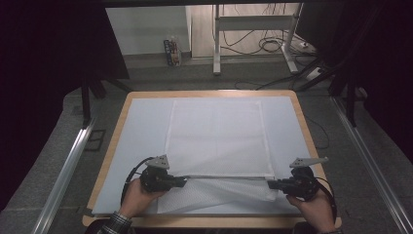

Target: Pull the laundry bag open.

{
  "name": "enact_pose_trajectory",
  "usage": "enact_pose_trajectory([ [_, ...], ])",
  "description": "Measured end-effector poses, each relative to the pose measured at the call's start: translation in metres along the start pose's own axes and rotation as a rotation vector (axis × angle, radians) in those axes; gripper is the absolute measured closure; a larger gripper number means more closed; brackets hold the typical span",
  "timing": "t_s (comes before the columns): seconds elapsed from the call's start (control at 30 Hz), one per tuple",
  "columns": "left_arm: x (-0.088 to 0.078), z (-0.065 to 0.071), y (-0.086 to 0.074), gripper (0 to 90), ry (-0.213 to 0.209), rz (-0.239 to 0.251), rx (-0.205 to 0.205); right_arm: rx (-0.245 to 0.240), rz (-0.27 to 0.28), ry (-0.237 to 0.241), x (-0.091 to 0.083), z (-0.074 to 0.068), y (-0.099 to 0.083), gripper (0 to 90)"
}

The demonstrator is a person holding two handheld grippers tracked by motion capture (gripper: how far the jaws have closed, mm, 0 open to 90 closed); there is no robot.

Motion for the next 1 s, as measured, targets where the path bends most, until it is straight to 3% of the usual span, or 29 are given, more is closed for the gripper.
enact_pose_trajectory([
  [0.7,-0.012,-0.004,-0.007,87.3,0.022,0.001,-0.009,0.008,-0.009,0.007,0.001,0.0,-0.001,85.0],
  [1.0,-0.026,-0.009,-0.015,87.3,0.041,0.013,-0.039,0.021,-0.007,-0.004,-0.001,0.003,-0.002,85.0],
])
Point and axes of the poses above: each handheld gripper's, and its own axes: x roughly forward along the jaws, y roughly out of its top, z roughly to its right, the point moved 4 cm from there along x, roughly forward along the jaws, and after that the axes turned 10 degrees about z, right-handed, at the moved point
